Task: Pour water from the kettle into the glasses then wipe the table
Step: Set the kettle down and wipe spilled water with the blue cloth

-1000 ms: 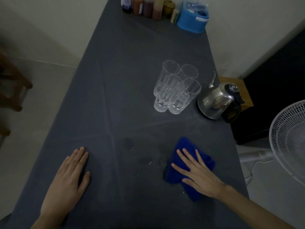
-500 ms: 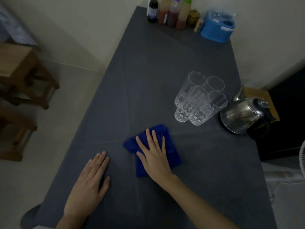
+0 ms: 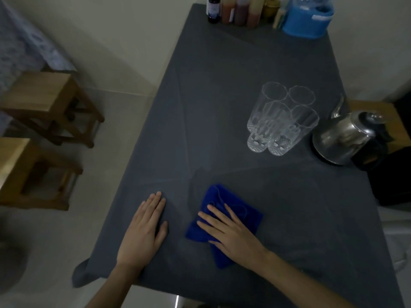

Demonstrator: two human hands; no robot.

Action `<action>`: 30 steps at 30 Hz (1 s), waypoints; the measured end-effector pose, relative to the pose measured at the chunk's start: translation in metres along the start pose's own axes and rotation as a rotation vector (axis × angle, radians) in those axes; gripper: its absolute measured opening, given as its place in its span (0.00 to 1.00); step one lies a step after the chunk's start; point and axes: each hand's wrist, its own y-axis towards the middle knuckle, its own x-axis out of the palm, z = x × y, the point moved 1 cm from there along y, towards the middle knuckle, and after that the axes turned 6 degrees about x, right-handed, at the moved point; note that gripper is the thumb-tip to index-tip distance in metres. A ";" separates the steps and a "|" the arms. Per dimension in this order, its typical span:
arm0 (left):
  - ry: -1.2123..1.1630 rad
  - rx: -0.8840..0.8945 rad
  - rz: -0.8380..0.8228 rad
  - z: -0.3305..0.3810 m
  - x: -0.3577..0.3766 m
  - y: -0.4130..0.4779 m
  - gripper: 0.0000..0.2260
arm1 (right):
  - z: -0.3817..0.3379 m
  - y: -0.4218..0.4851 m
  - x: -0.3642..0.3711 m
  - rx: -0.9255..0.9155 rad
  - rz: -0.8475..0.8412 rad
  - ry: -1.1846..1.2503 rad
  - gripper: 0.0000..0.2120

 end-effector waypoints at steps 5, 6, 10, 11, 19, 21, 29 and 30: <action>0.028 0.003 -0.017 -0.001 0.002 -0.001 0.27 | 0.022 -0.069 -0.005 0.009 -0.087 -0.051 0.28; 0.032 0.002 -0.022 -0.001 0.002 -0.001 0.27 | 0.028 -0.085 -0.006 0.035 -0.093 -0.058 0.29; 0.056 -0.013 -0.033 0.001 0.003 0.000 0.28 | 0.056 -0.158 -0.014 0.150 -0.124 -0.104 0.39; 0.061 -0.016 -0.034 0.002 0.003 0.000 0.28 | 0.063 -0.176 -0.017 0.181 -0.132 -0.116 0.41; 0.064 -0.015 -0.040 0.000 0.005 0.000 0.29 | 0.078 -0.248 -0.044 0.781 0.098 0.298 0.34; 0.056 -0.009 -0.038 0.000 0.005 0.001 0.29 | 0.063 -0.233 -0.041 1.001 0.153 0.499 0.39; 0.021 0.009 0.001 0.002 0.004 0.002 0.29 | 0.056 -0.178 -0.014 1.214 0.073 0.091 0.38; 0.024 0.010 0.000 0.001 0.005 0.002 0.29 | 0.055 -0.176 -0.012 1.179 0.072 0.080 0.35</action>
